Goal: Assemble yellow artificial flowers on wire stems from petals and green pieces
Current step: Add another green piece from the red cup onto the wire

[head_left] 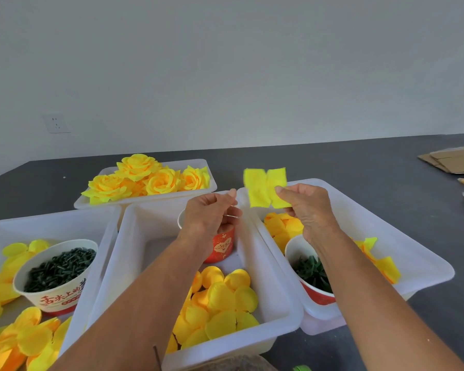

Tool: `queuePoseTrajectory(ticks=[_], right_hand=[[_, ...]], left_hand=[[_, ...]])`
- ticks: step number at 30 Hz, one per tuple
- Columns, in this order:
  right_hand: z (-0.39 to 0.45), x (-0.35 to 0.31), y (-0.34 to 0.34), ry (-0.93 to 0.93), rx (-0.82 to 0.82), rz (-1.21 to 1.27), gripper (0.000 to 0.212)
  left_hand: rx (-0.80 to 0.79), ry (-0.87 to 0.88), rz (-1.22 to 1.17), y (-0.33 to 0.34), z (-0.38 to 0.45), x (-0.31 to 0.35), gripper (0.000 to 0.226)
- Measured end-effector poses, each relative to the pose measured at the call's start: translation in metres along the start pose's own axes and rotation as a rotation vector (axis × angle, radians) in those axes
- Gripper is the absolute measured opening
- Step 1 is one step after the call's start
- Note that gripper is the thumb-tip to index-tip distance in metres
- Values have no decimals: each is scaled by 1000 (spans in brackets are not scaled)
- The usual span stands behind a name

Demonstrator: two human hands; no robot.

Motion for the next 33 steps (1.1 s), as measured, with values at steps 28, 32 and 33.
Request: queuePoseTrajectory(ticks=[28, 32, 33], right_hand=[[-37, -54, 45, -617, 55, -750, 16], [-67, -65, 87, -641, -152, -669, 12], [-75, -64, 98, -638, -210, -664, 13]], left_hand=[[55, 213, 33, -19, 1, 71, 26], [88, 249, 179, -52, -8, 70, 28], [106, 250, 239, -64, -9, 66, 28]])
Point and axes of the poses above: each hand's wrist, its own z-axis towards the middle knuckle, its own y-axis out of the palm, x = y × z, the point moved 5 cm from there along z, towards the middle knuckle, and after that the axes turned 5 degrees about y, right-handed, at the moved point
